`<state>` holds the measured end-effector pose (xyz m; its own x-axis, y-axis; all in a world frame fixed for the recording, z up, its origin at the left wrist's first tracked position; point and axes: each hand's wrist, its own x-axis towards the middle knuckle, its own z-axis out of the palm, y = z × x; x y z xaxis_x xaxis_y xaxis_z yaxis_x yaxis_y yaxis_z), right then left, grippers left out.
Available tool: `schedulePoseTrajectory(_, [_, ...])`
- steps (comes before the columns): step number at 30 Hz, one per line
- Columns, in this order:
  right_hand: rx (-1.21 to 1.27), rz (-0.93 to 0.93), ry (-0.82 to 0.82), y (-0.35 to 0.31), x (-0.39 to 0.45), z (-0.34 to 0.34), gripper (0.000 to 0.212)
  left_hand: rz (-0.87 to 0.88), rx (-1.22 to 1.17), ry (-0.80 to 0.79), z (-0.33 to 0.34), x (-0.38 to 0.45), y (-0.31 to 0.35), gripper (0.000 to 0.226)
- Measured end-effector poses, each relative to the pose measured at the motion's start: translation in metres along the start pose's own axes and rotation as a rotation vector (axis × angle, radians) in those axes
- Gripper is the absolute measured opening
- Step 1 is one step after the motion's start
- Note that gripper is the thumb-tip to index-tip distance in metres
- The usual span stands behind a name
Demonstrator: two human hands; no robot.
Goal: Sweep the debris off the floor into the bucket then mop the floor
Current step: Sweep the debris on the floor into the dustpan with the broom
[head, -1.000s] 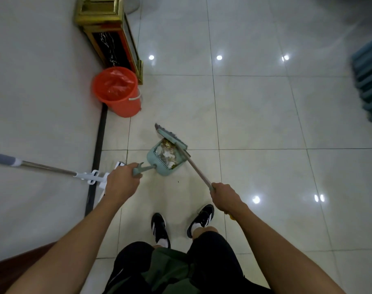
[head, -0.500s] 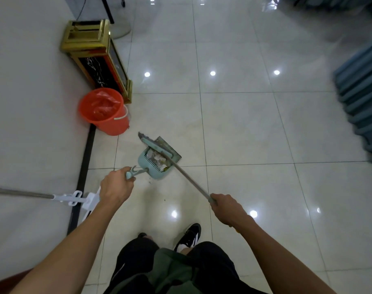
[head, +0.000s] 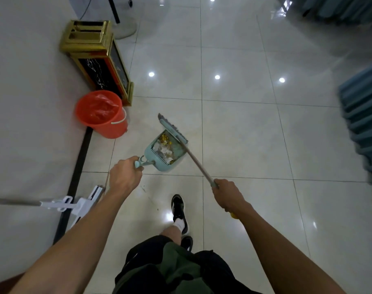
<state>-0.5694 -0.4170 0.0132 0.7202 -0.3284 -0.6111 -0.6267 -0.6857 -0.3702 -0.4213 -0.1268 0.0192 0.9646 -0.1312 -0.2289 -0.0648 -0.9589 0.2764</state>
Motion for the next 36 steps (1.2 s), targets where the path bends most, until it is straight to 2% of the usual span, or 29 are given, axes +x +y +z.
schedulePoseTrajectory(10, [-0.011, -0.006, -0.07, -0.029, 0.085, -0.066, 0.028, -0.108, -0.091, -0.032, 0.001, 0.075, 0.024, 0.005])
schedulePoseTrajectory(20, [-0.107, -0.089, -0.105, -0.046, 0.166, -0.115, 0.03, -0.248, -0.115, -0.005, 0.008, 0.101, 0.03, 0.003])
schedulePoseTrajectory(27, [-0.242, -0.21, -0.225, -0.038, 0.232, -0.162, 0.029, -0.476, -0.243, 0.057, 0.021, 0.084, 0.073, 0.007])
schedulePoseTrajectory(36, [-0.528, -0.469, -0.385, -0.051, 0.284, -0.186, 0.027, -0.864, -0.33, 0.207, 0.048, -0.003, 0.136, 0.02])
